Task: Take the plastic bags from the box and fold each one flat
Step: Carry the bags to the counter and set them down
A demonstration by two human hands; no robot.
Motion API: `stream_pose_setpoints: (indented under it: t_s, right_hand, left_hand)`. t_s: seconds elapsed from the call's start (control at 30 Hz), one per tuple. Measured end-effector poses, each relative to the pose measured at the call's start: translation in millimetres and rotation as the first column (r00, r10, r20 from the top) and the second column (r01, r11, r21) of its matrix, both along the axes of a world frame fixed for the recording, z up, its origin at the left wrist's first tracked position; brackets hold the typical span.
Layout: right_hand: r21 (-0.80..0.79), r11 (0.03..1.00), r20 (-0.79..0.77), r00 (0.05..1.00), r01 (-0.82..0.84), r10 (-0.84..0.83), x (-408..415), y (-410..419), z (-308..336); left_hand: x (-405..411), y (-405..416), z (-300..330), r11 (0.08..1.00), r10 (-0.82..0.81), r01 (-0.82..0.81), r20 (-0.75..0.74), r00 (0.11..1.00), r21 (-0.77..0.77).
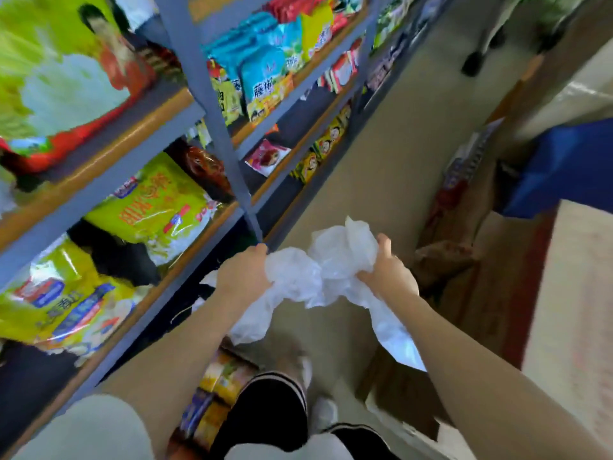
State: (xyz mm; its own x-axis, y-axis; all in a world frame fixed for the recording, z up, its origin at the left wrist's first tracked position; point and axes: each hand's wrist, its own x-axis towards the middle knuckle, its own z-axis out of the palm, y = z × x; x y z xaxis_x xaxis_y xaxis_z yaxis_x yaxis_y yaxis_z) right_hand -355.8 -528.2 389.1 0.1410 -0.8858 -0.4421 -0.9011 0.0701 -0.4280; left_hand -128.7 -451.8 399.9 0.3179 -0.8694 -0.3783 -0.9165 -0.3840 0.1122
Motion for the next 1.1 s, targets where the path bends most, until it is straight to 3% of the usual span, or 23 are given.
stream_pose_setpoints:
  t_s: [0.1, 0.23, 0.43, 0.6, 0.8, 0.9, 1.1]
  right_hand:
    - [0.04, 0.998, 0.001, 0.999, -0.039, 0.039, -3.3, -48.8, -8.8]
    - [0.03, 0.999, -0.122, 0.992, -0.033, 0.036, -4.6, -119.4, -26.2]
    - [-0.052, 0.97, -0.163, 0.956, 0.239, -0.244, -3.6, -245.1, -21.8]
    - [-0.158, 0.945, -0.183, 0.932, 0.286, -0.313, -25.6, -352.3, -15.8]
    - [-0.169, 0.925, -0.133, 0.922, 0.34, -0.363, -77.7, -478.0, -16.7]
    - [-0.107, 0.9, -0.023, 0.904, 0.423, -0.428, -106.8, -547.6, -13.5]
    - [-0.08, 0.929, -0.086, 0.926, 0.362, -0.368, -146.6, -698.2, -6.6]
  left_hand:
    - [10.8, -64.3, -12.9, 0.993, -0.115, 0.114, -0.009, 0.993, -0.042]
    - [12.9, -166.8, -22.9, 0.97, -0.244, 0.244, 0.002, 0.97, -0.009]
    - [17.9, -319.7, -8.6, 0.936, -0.351, 0.35, -0.052, 0.935, -0.025]
    - [-1.8, -444.0, -2.2, 0.895, -0.444, 0.441, -0.041, 0.895, -0.063]
    - [-60.2, -591.2, 2.0, 0.869, -0.489, 0.481, -0.049, 0.871, -0.118]
    - [-86.4, -668.3, -3.9, 0.863, -0.5, 0.49, -0.068, 0.863, -0.125]
    - [-128.9, -808.5, 7.4, 0.875, -0.476, 0.459, -0.106, 0.873, -0.152]
